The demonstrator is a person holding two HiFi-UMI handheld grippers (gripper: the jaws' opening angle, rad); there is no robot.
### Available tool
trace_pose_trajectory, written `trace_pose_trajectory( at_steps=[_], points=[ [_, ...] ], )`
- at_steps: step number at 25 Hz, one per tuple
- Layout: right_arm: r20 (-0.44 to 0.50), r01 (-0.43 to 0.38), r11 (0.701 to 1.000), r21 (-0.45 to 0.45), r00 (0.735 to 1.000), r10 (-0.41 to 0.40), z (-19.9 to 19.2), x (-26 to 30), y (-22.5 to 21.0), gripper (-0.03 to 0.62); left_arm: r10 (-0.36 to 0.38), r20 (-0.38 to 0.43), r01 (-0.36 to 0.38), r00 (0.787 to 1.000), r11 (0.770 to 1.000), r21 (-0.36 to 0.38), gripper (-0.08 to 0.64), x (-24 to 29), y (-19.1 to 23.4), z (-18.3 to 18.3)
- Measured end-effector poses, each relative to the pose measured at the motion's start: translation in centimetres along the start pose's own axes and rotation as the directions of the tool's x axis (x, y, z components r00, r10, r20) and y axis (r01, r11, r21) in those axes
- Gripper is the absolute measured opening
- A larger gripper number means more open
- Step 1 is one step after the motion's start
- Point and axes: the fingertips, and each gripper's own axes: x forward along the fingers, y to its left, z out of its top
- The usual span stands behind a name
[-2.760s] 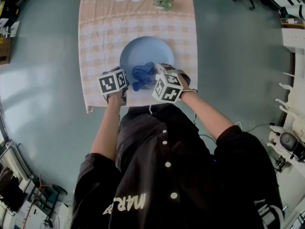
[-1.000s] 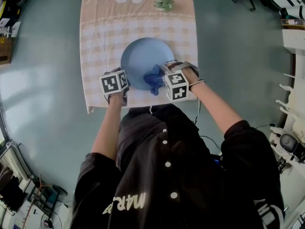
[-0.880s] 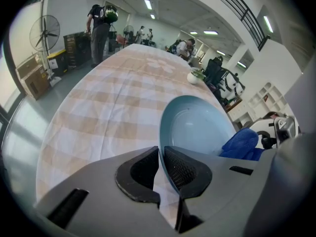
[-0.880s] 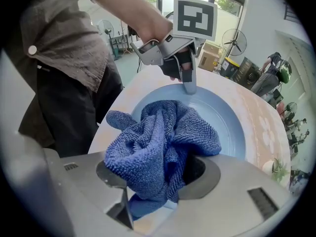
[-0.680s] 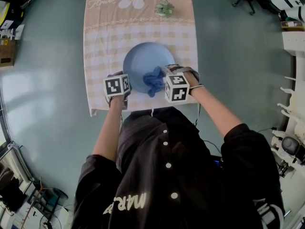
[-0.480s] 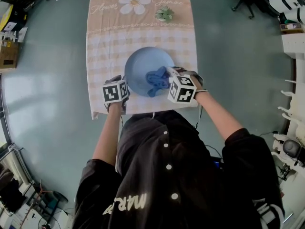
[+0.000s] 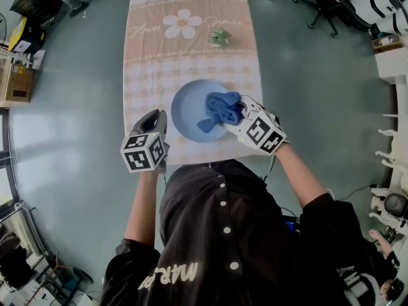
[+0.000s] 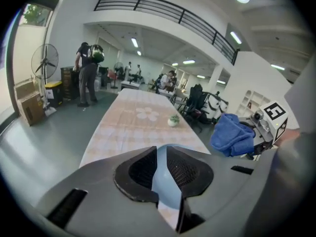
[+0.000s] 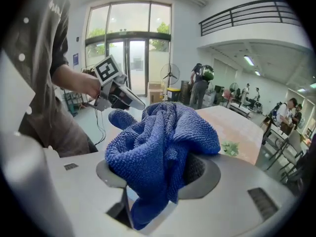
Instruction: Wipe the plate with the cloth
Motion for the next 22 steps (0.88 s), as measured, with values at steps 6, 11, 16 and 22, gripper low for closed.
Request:
trace_pose_trajectory(
  at_steps=[6, 11, 16, 22],
  points=[
    [0.202, 0.084, 0.978, 0.190, 0.972, -0.123, 3.8, -4.5, -2.7, 0.235, -0.021, 0.197, 0.006, 0.980, 0.997, 0.076, 0.034, -4.0, -1.9, 5.9],
    [0.295, 0.146, 0.942, 0.304, 0.925, -0.238, 5.9, -8.1, -4.6, 0.235, 0.001, 0.331, -0.044, 0.944, 0.992, 0.120, 0.018, -7.6, -2.7, 9.1],
    [0.377, 0.184, 0.911, 0.370, 0.866, -0.328, 7.6, -11.5, -5.8, 0.236, -0.019, 0.402, -0.040, 0.916, 0.990, 0.139, 0.017, -9.8, -3.5, 11.1],
    [0.439, 0.319, 0.851, 0.418, 0.749, -0.496, 9.6, -17.1, -8.0, 0.235, -0.034, 0.501, -0.056, 0.865, 0.985, 0.163, 0.017, -12.9, -4.9, 14.0]
  ],
)
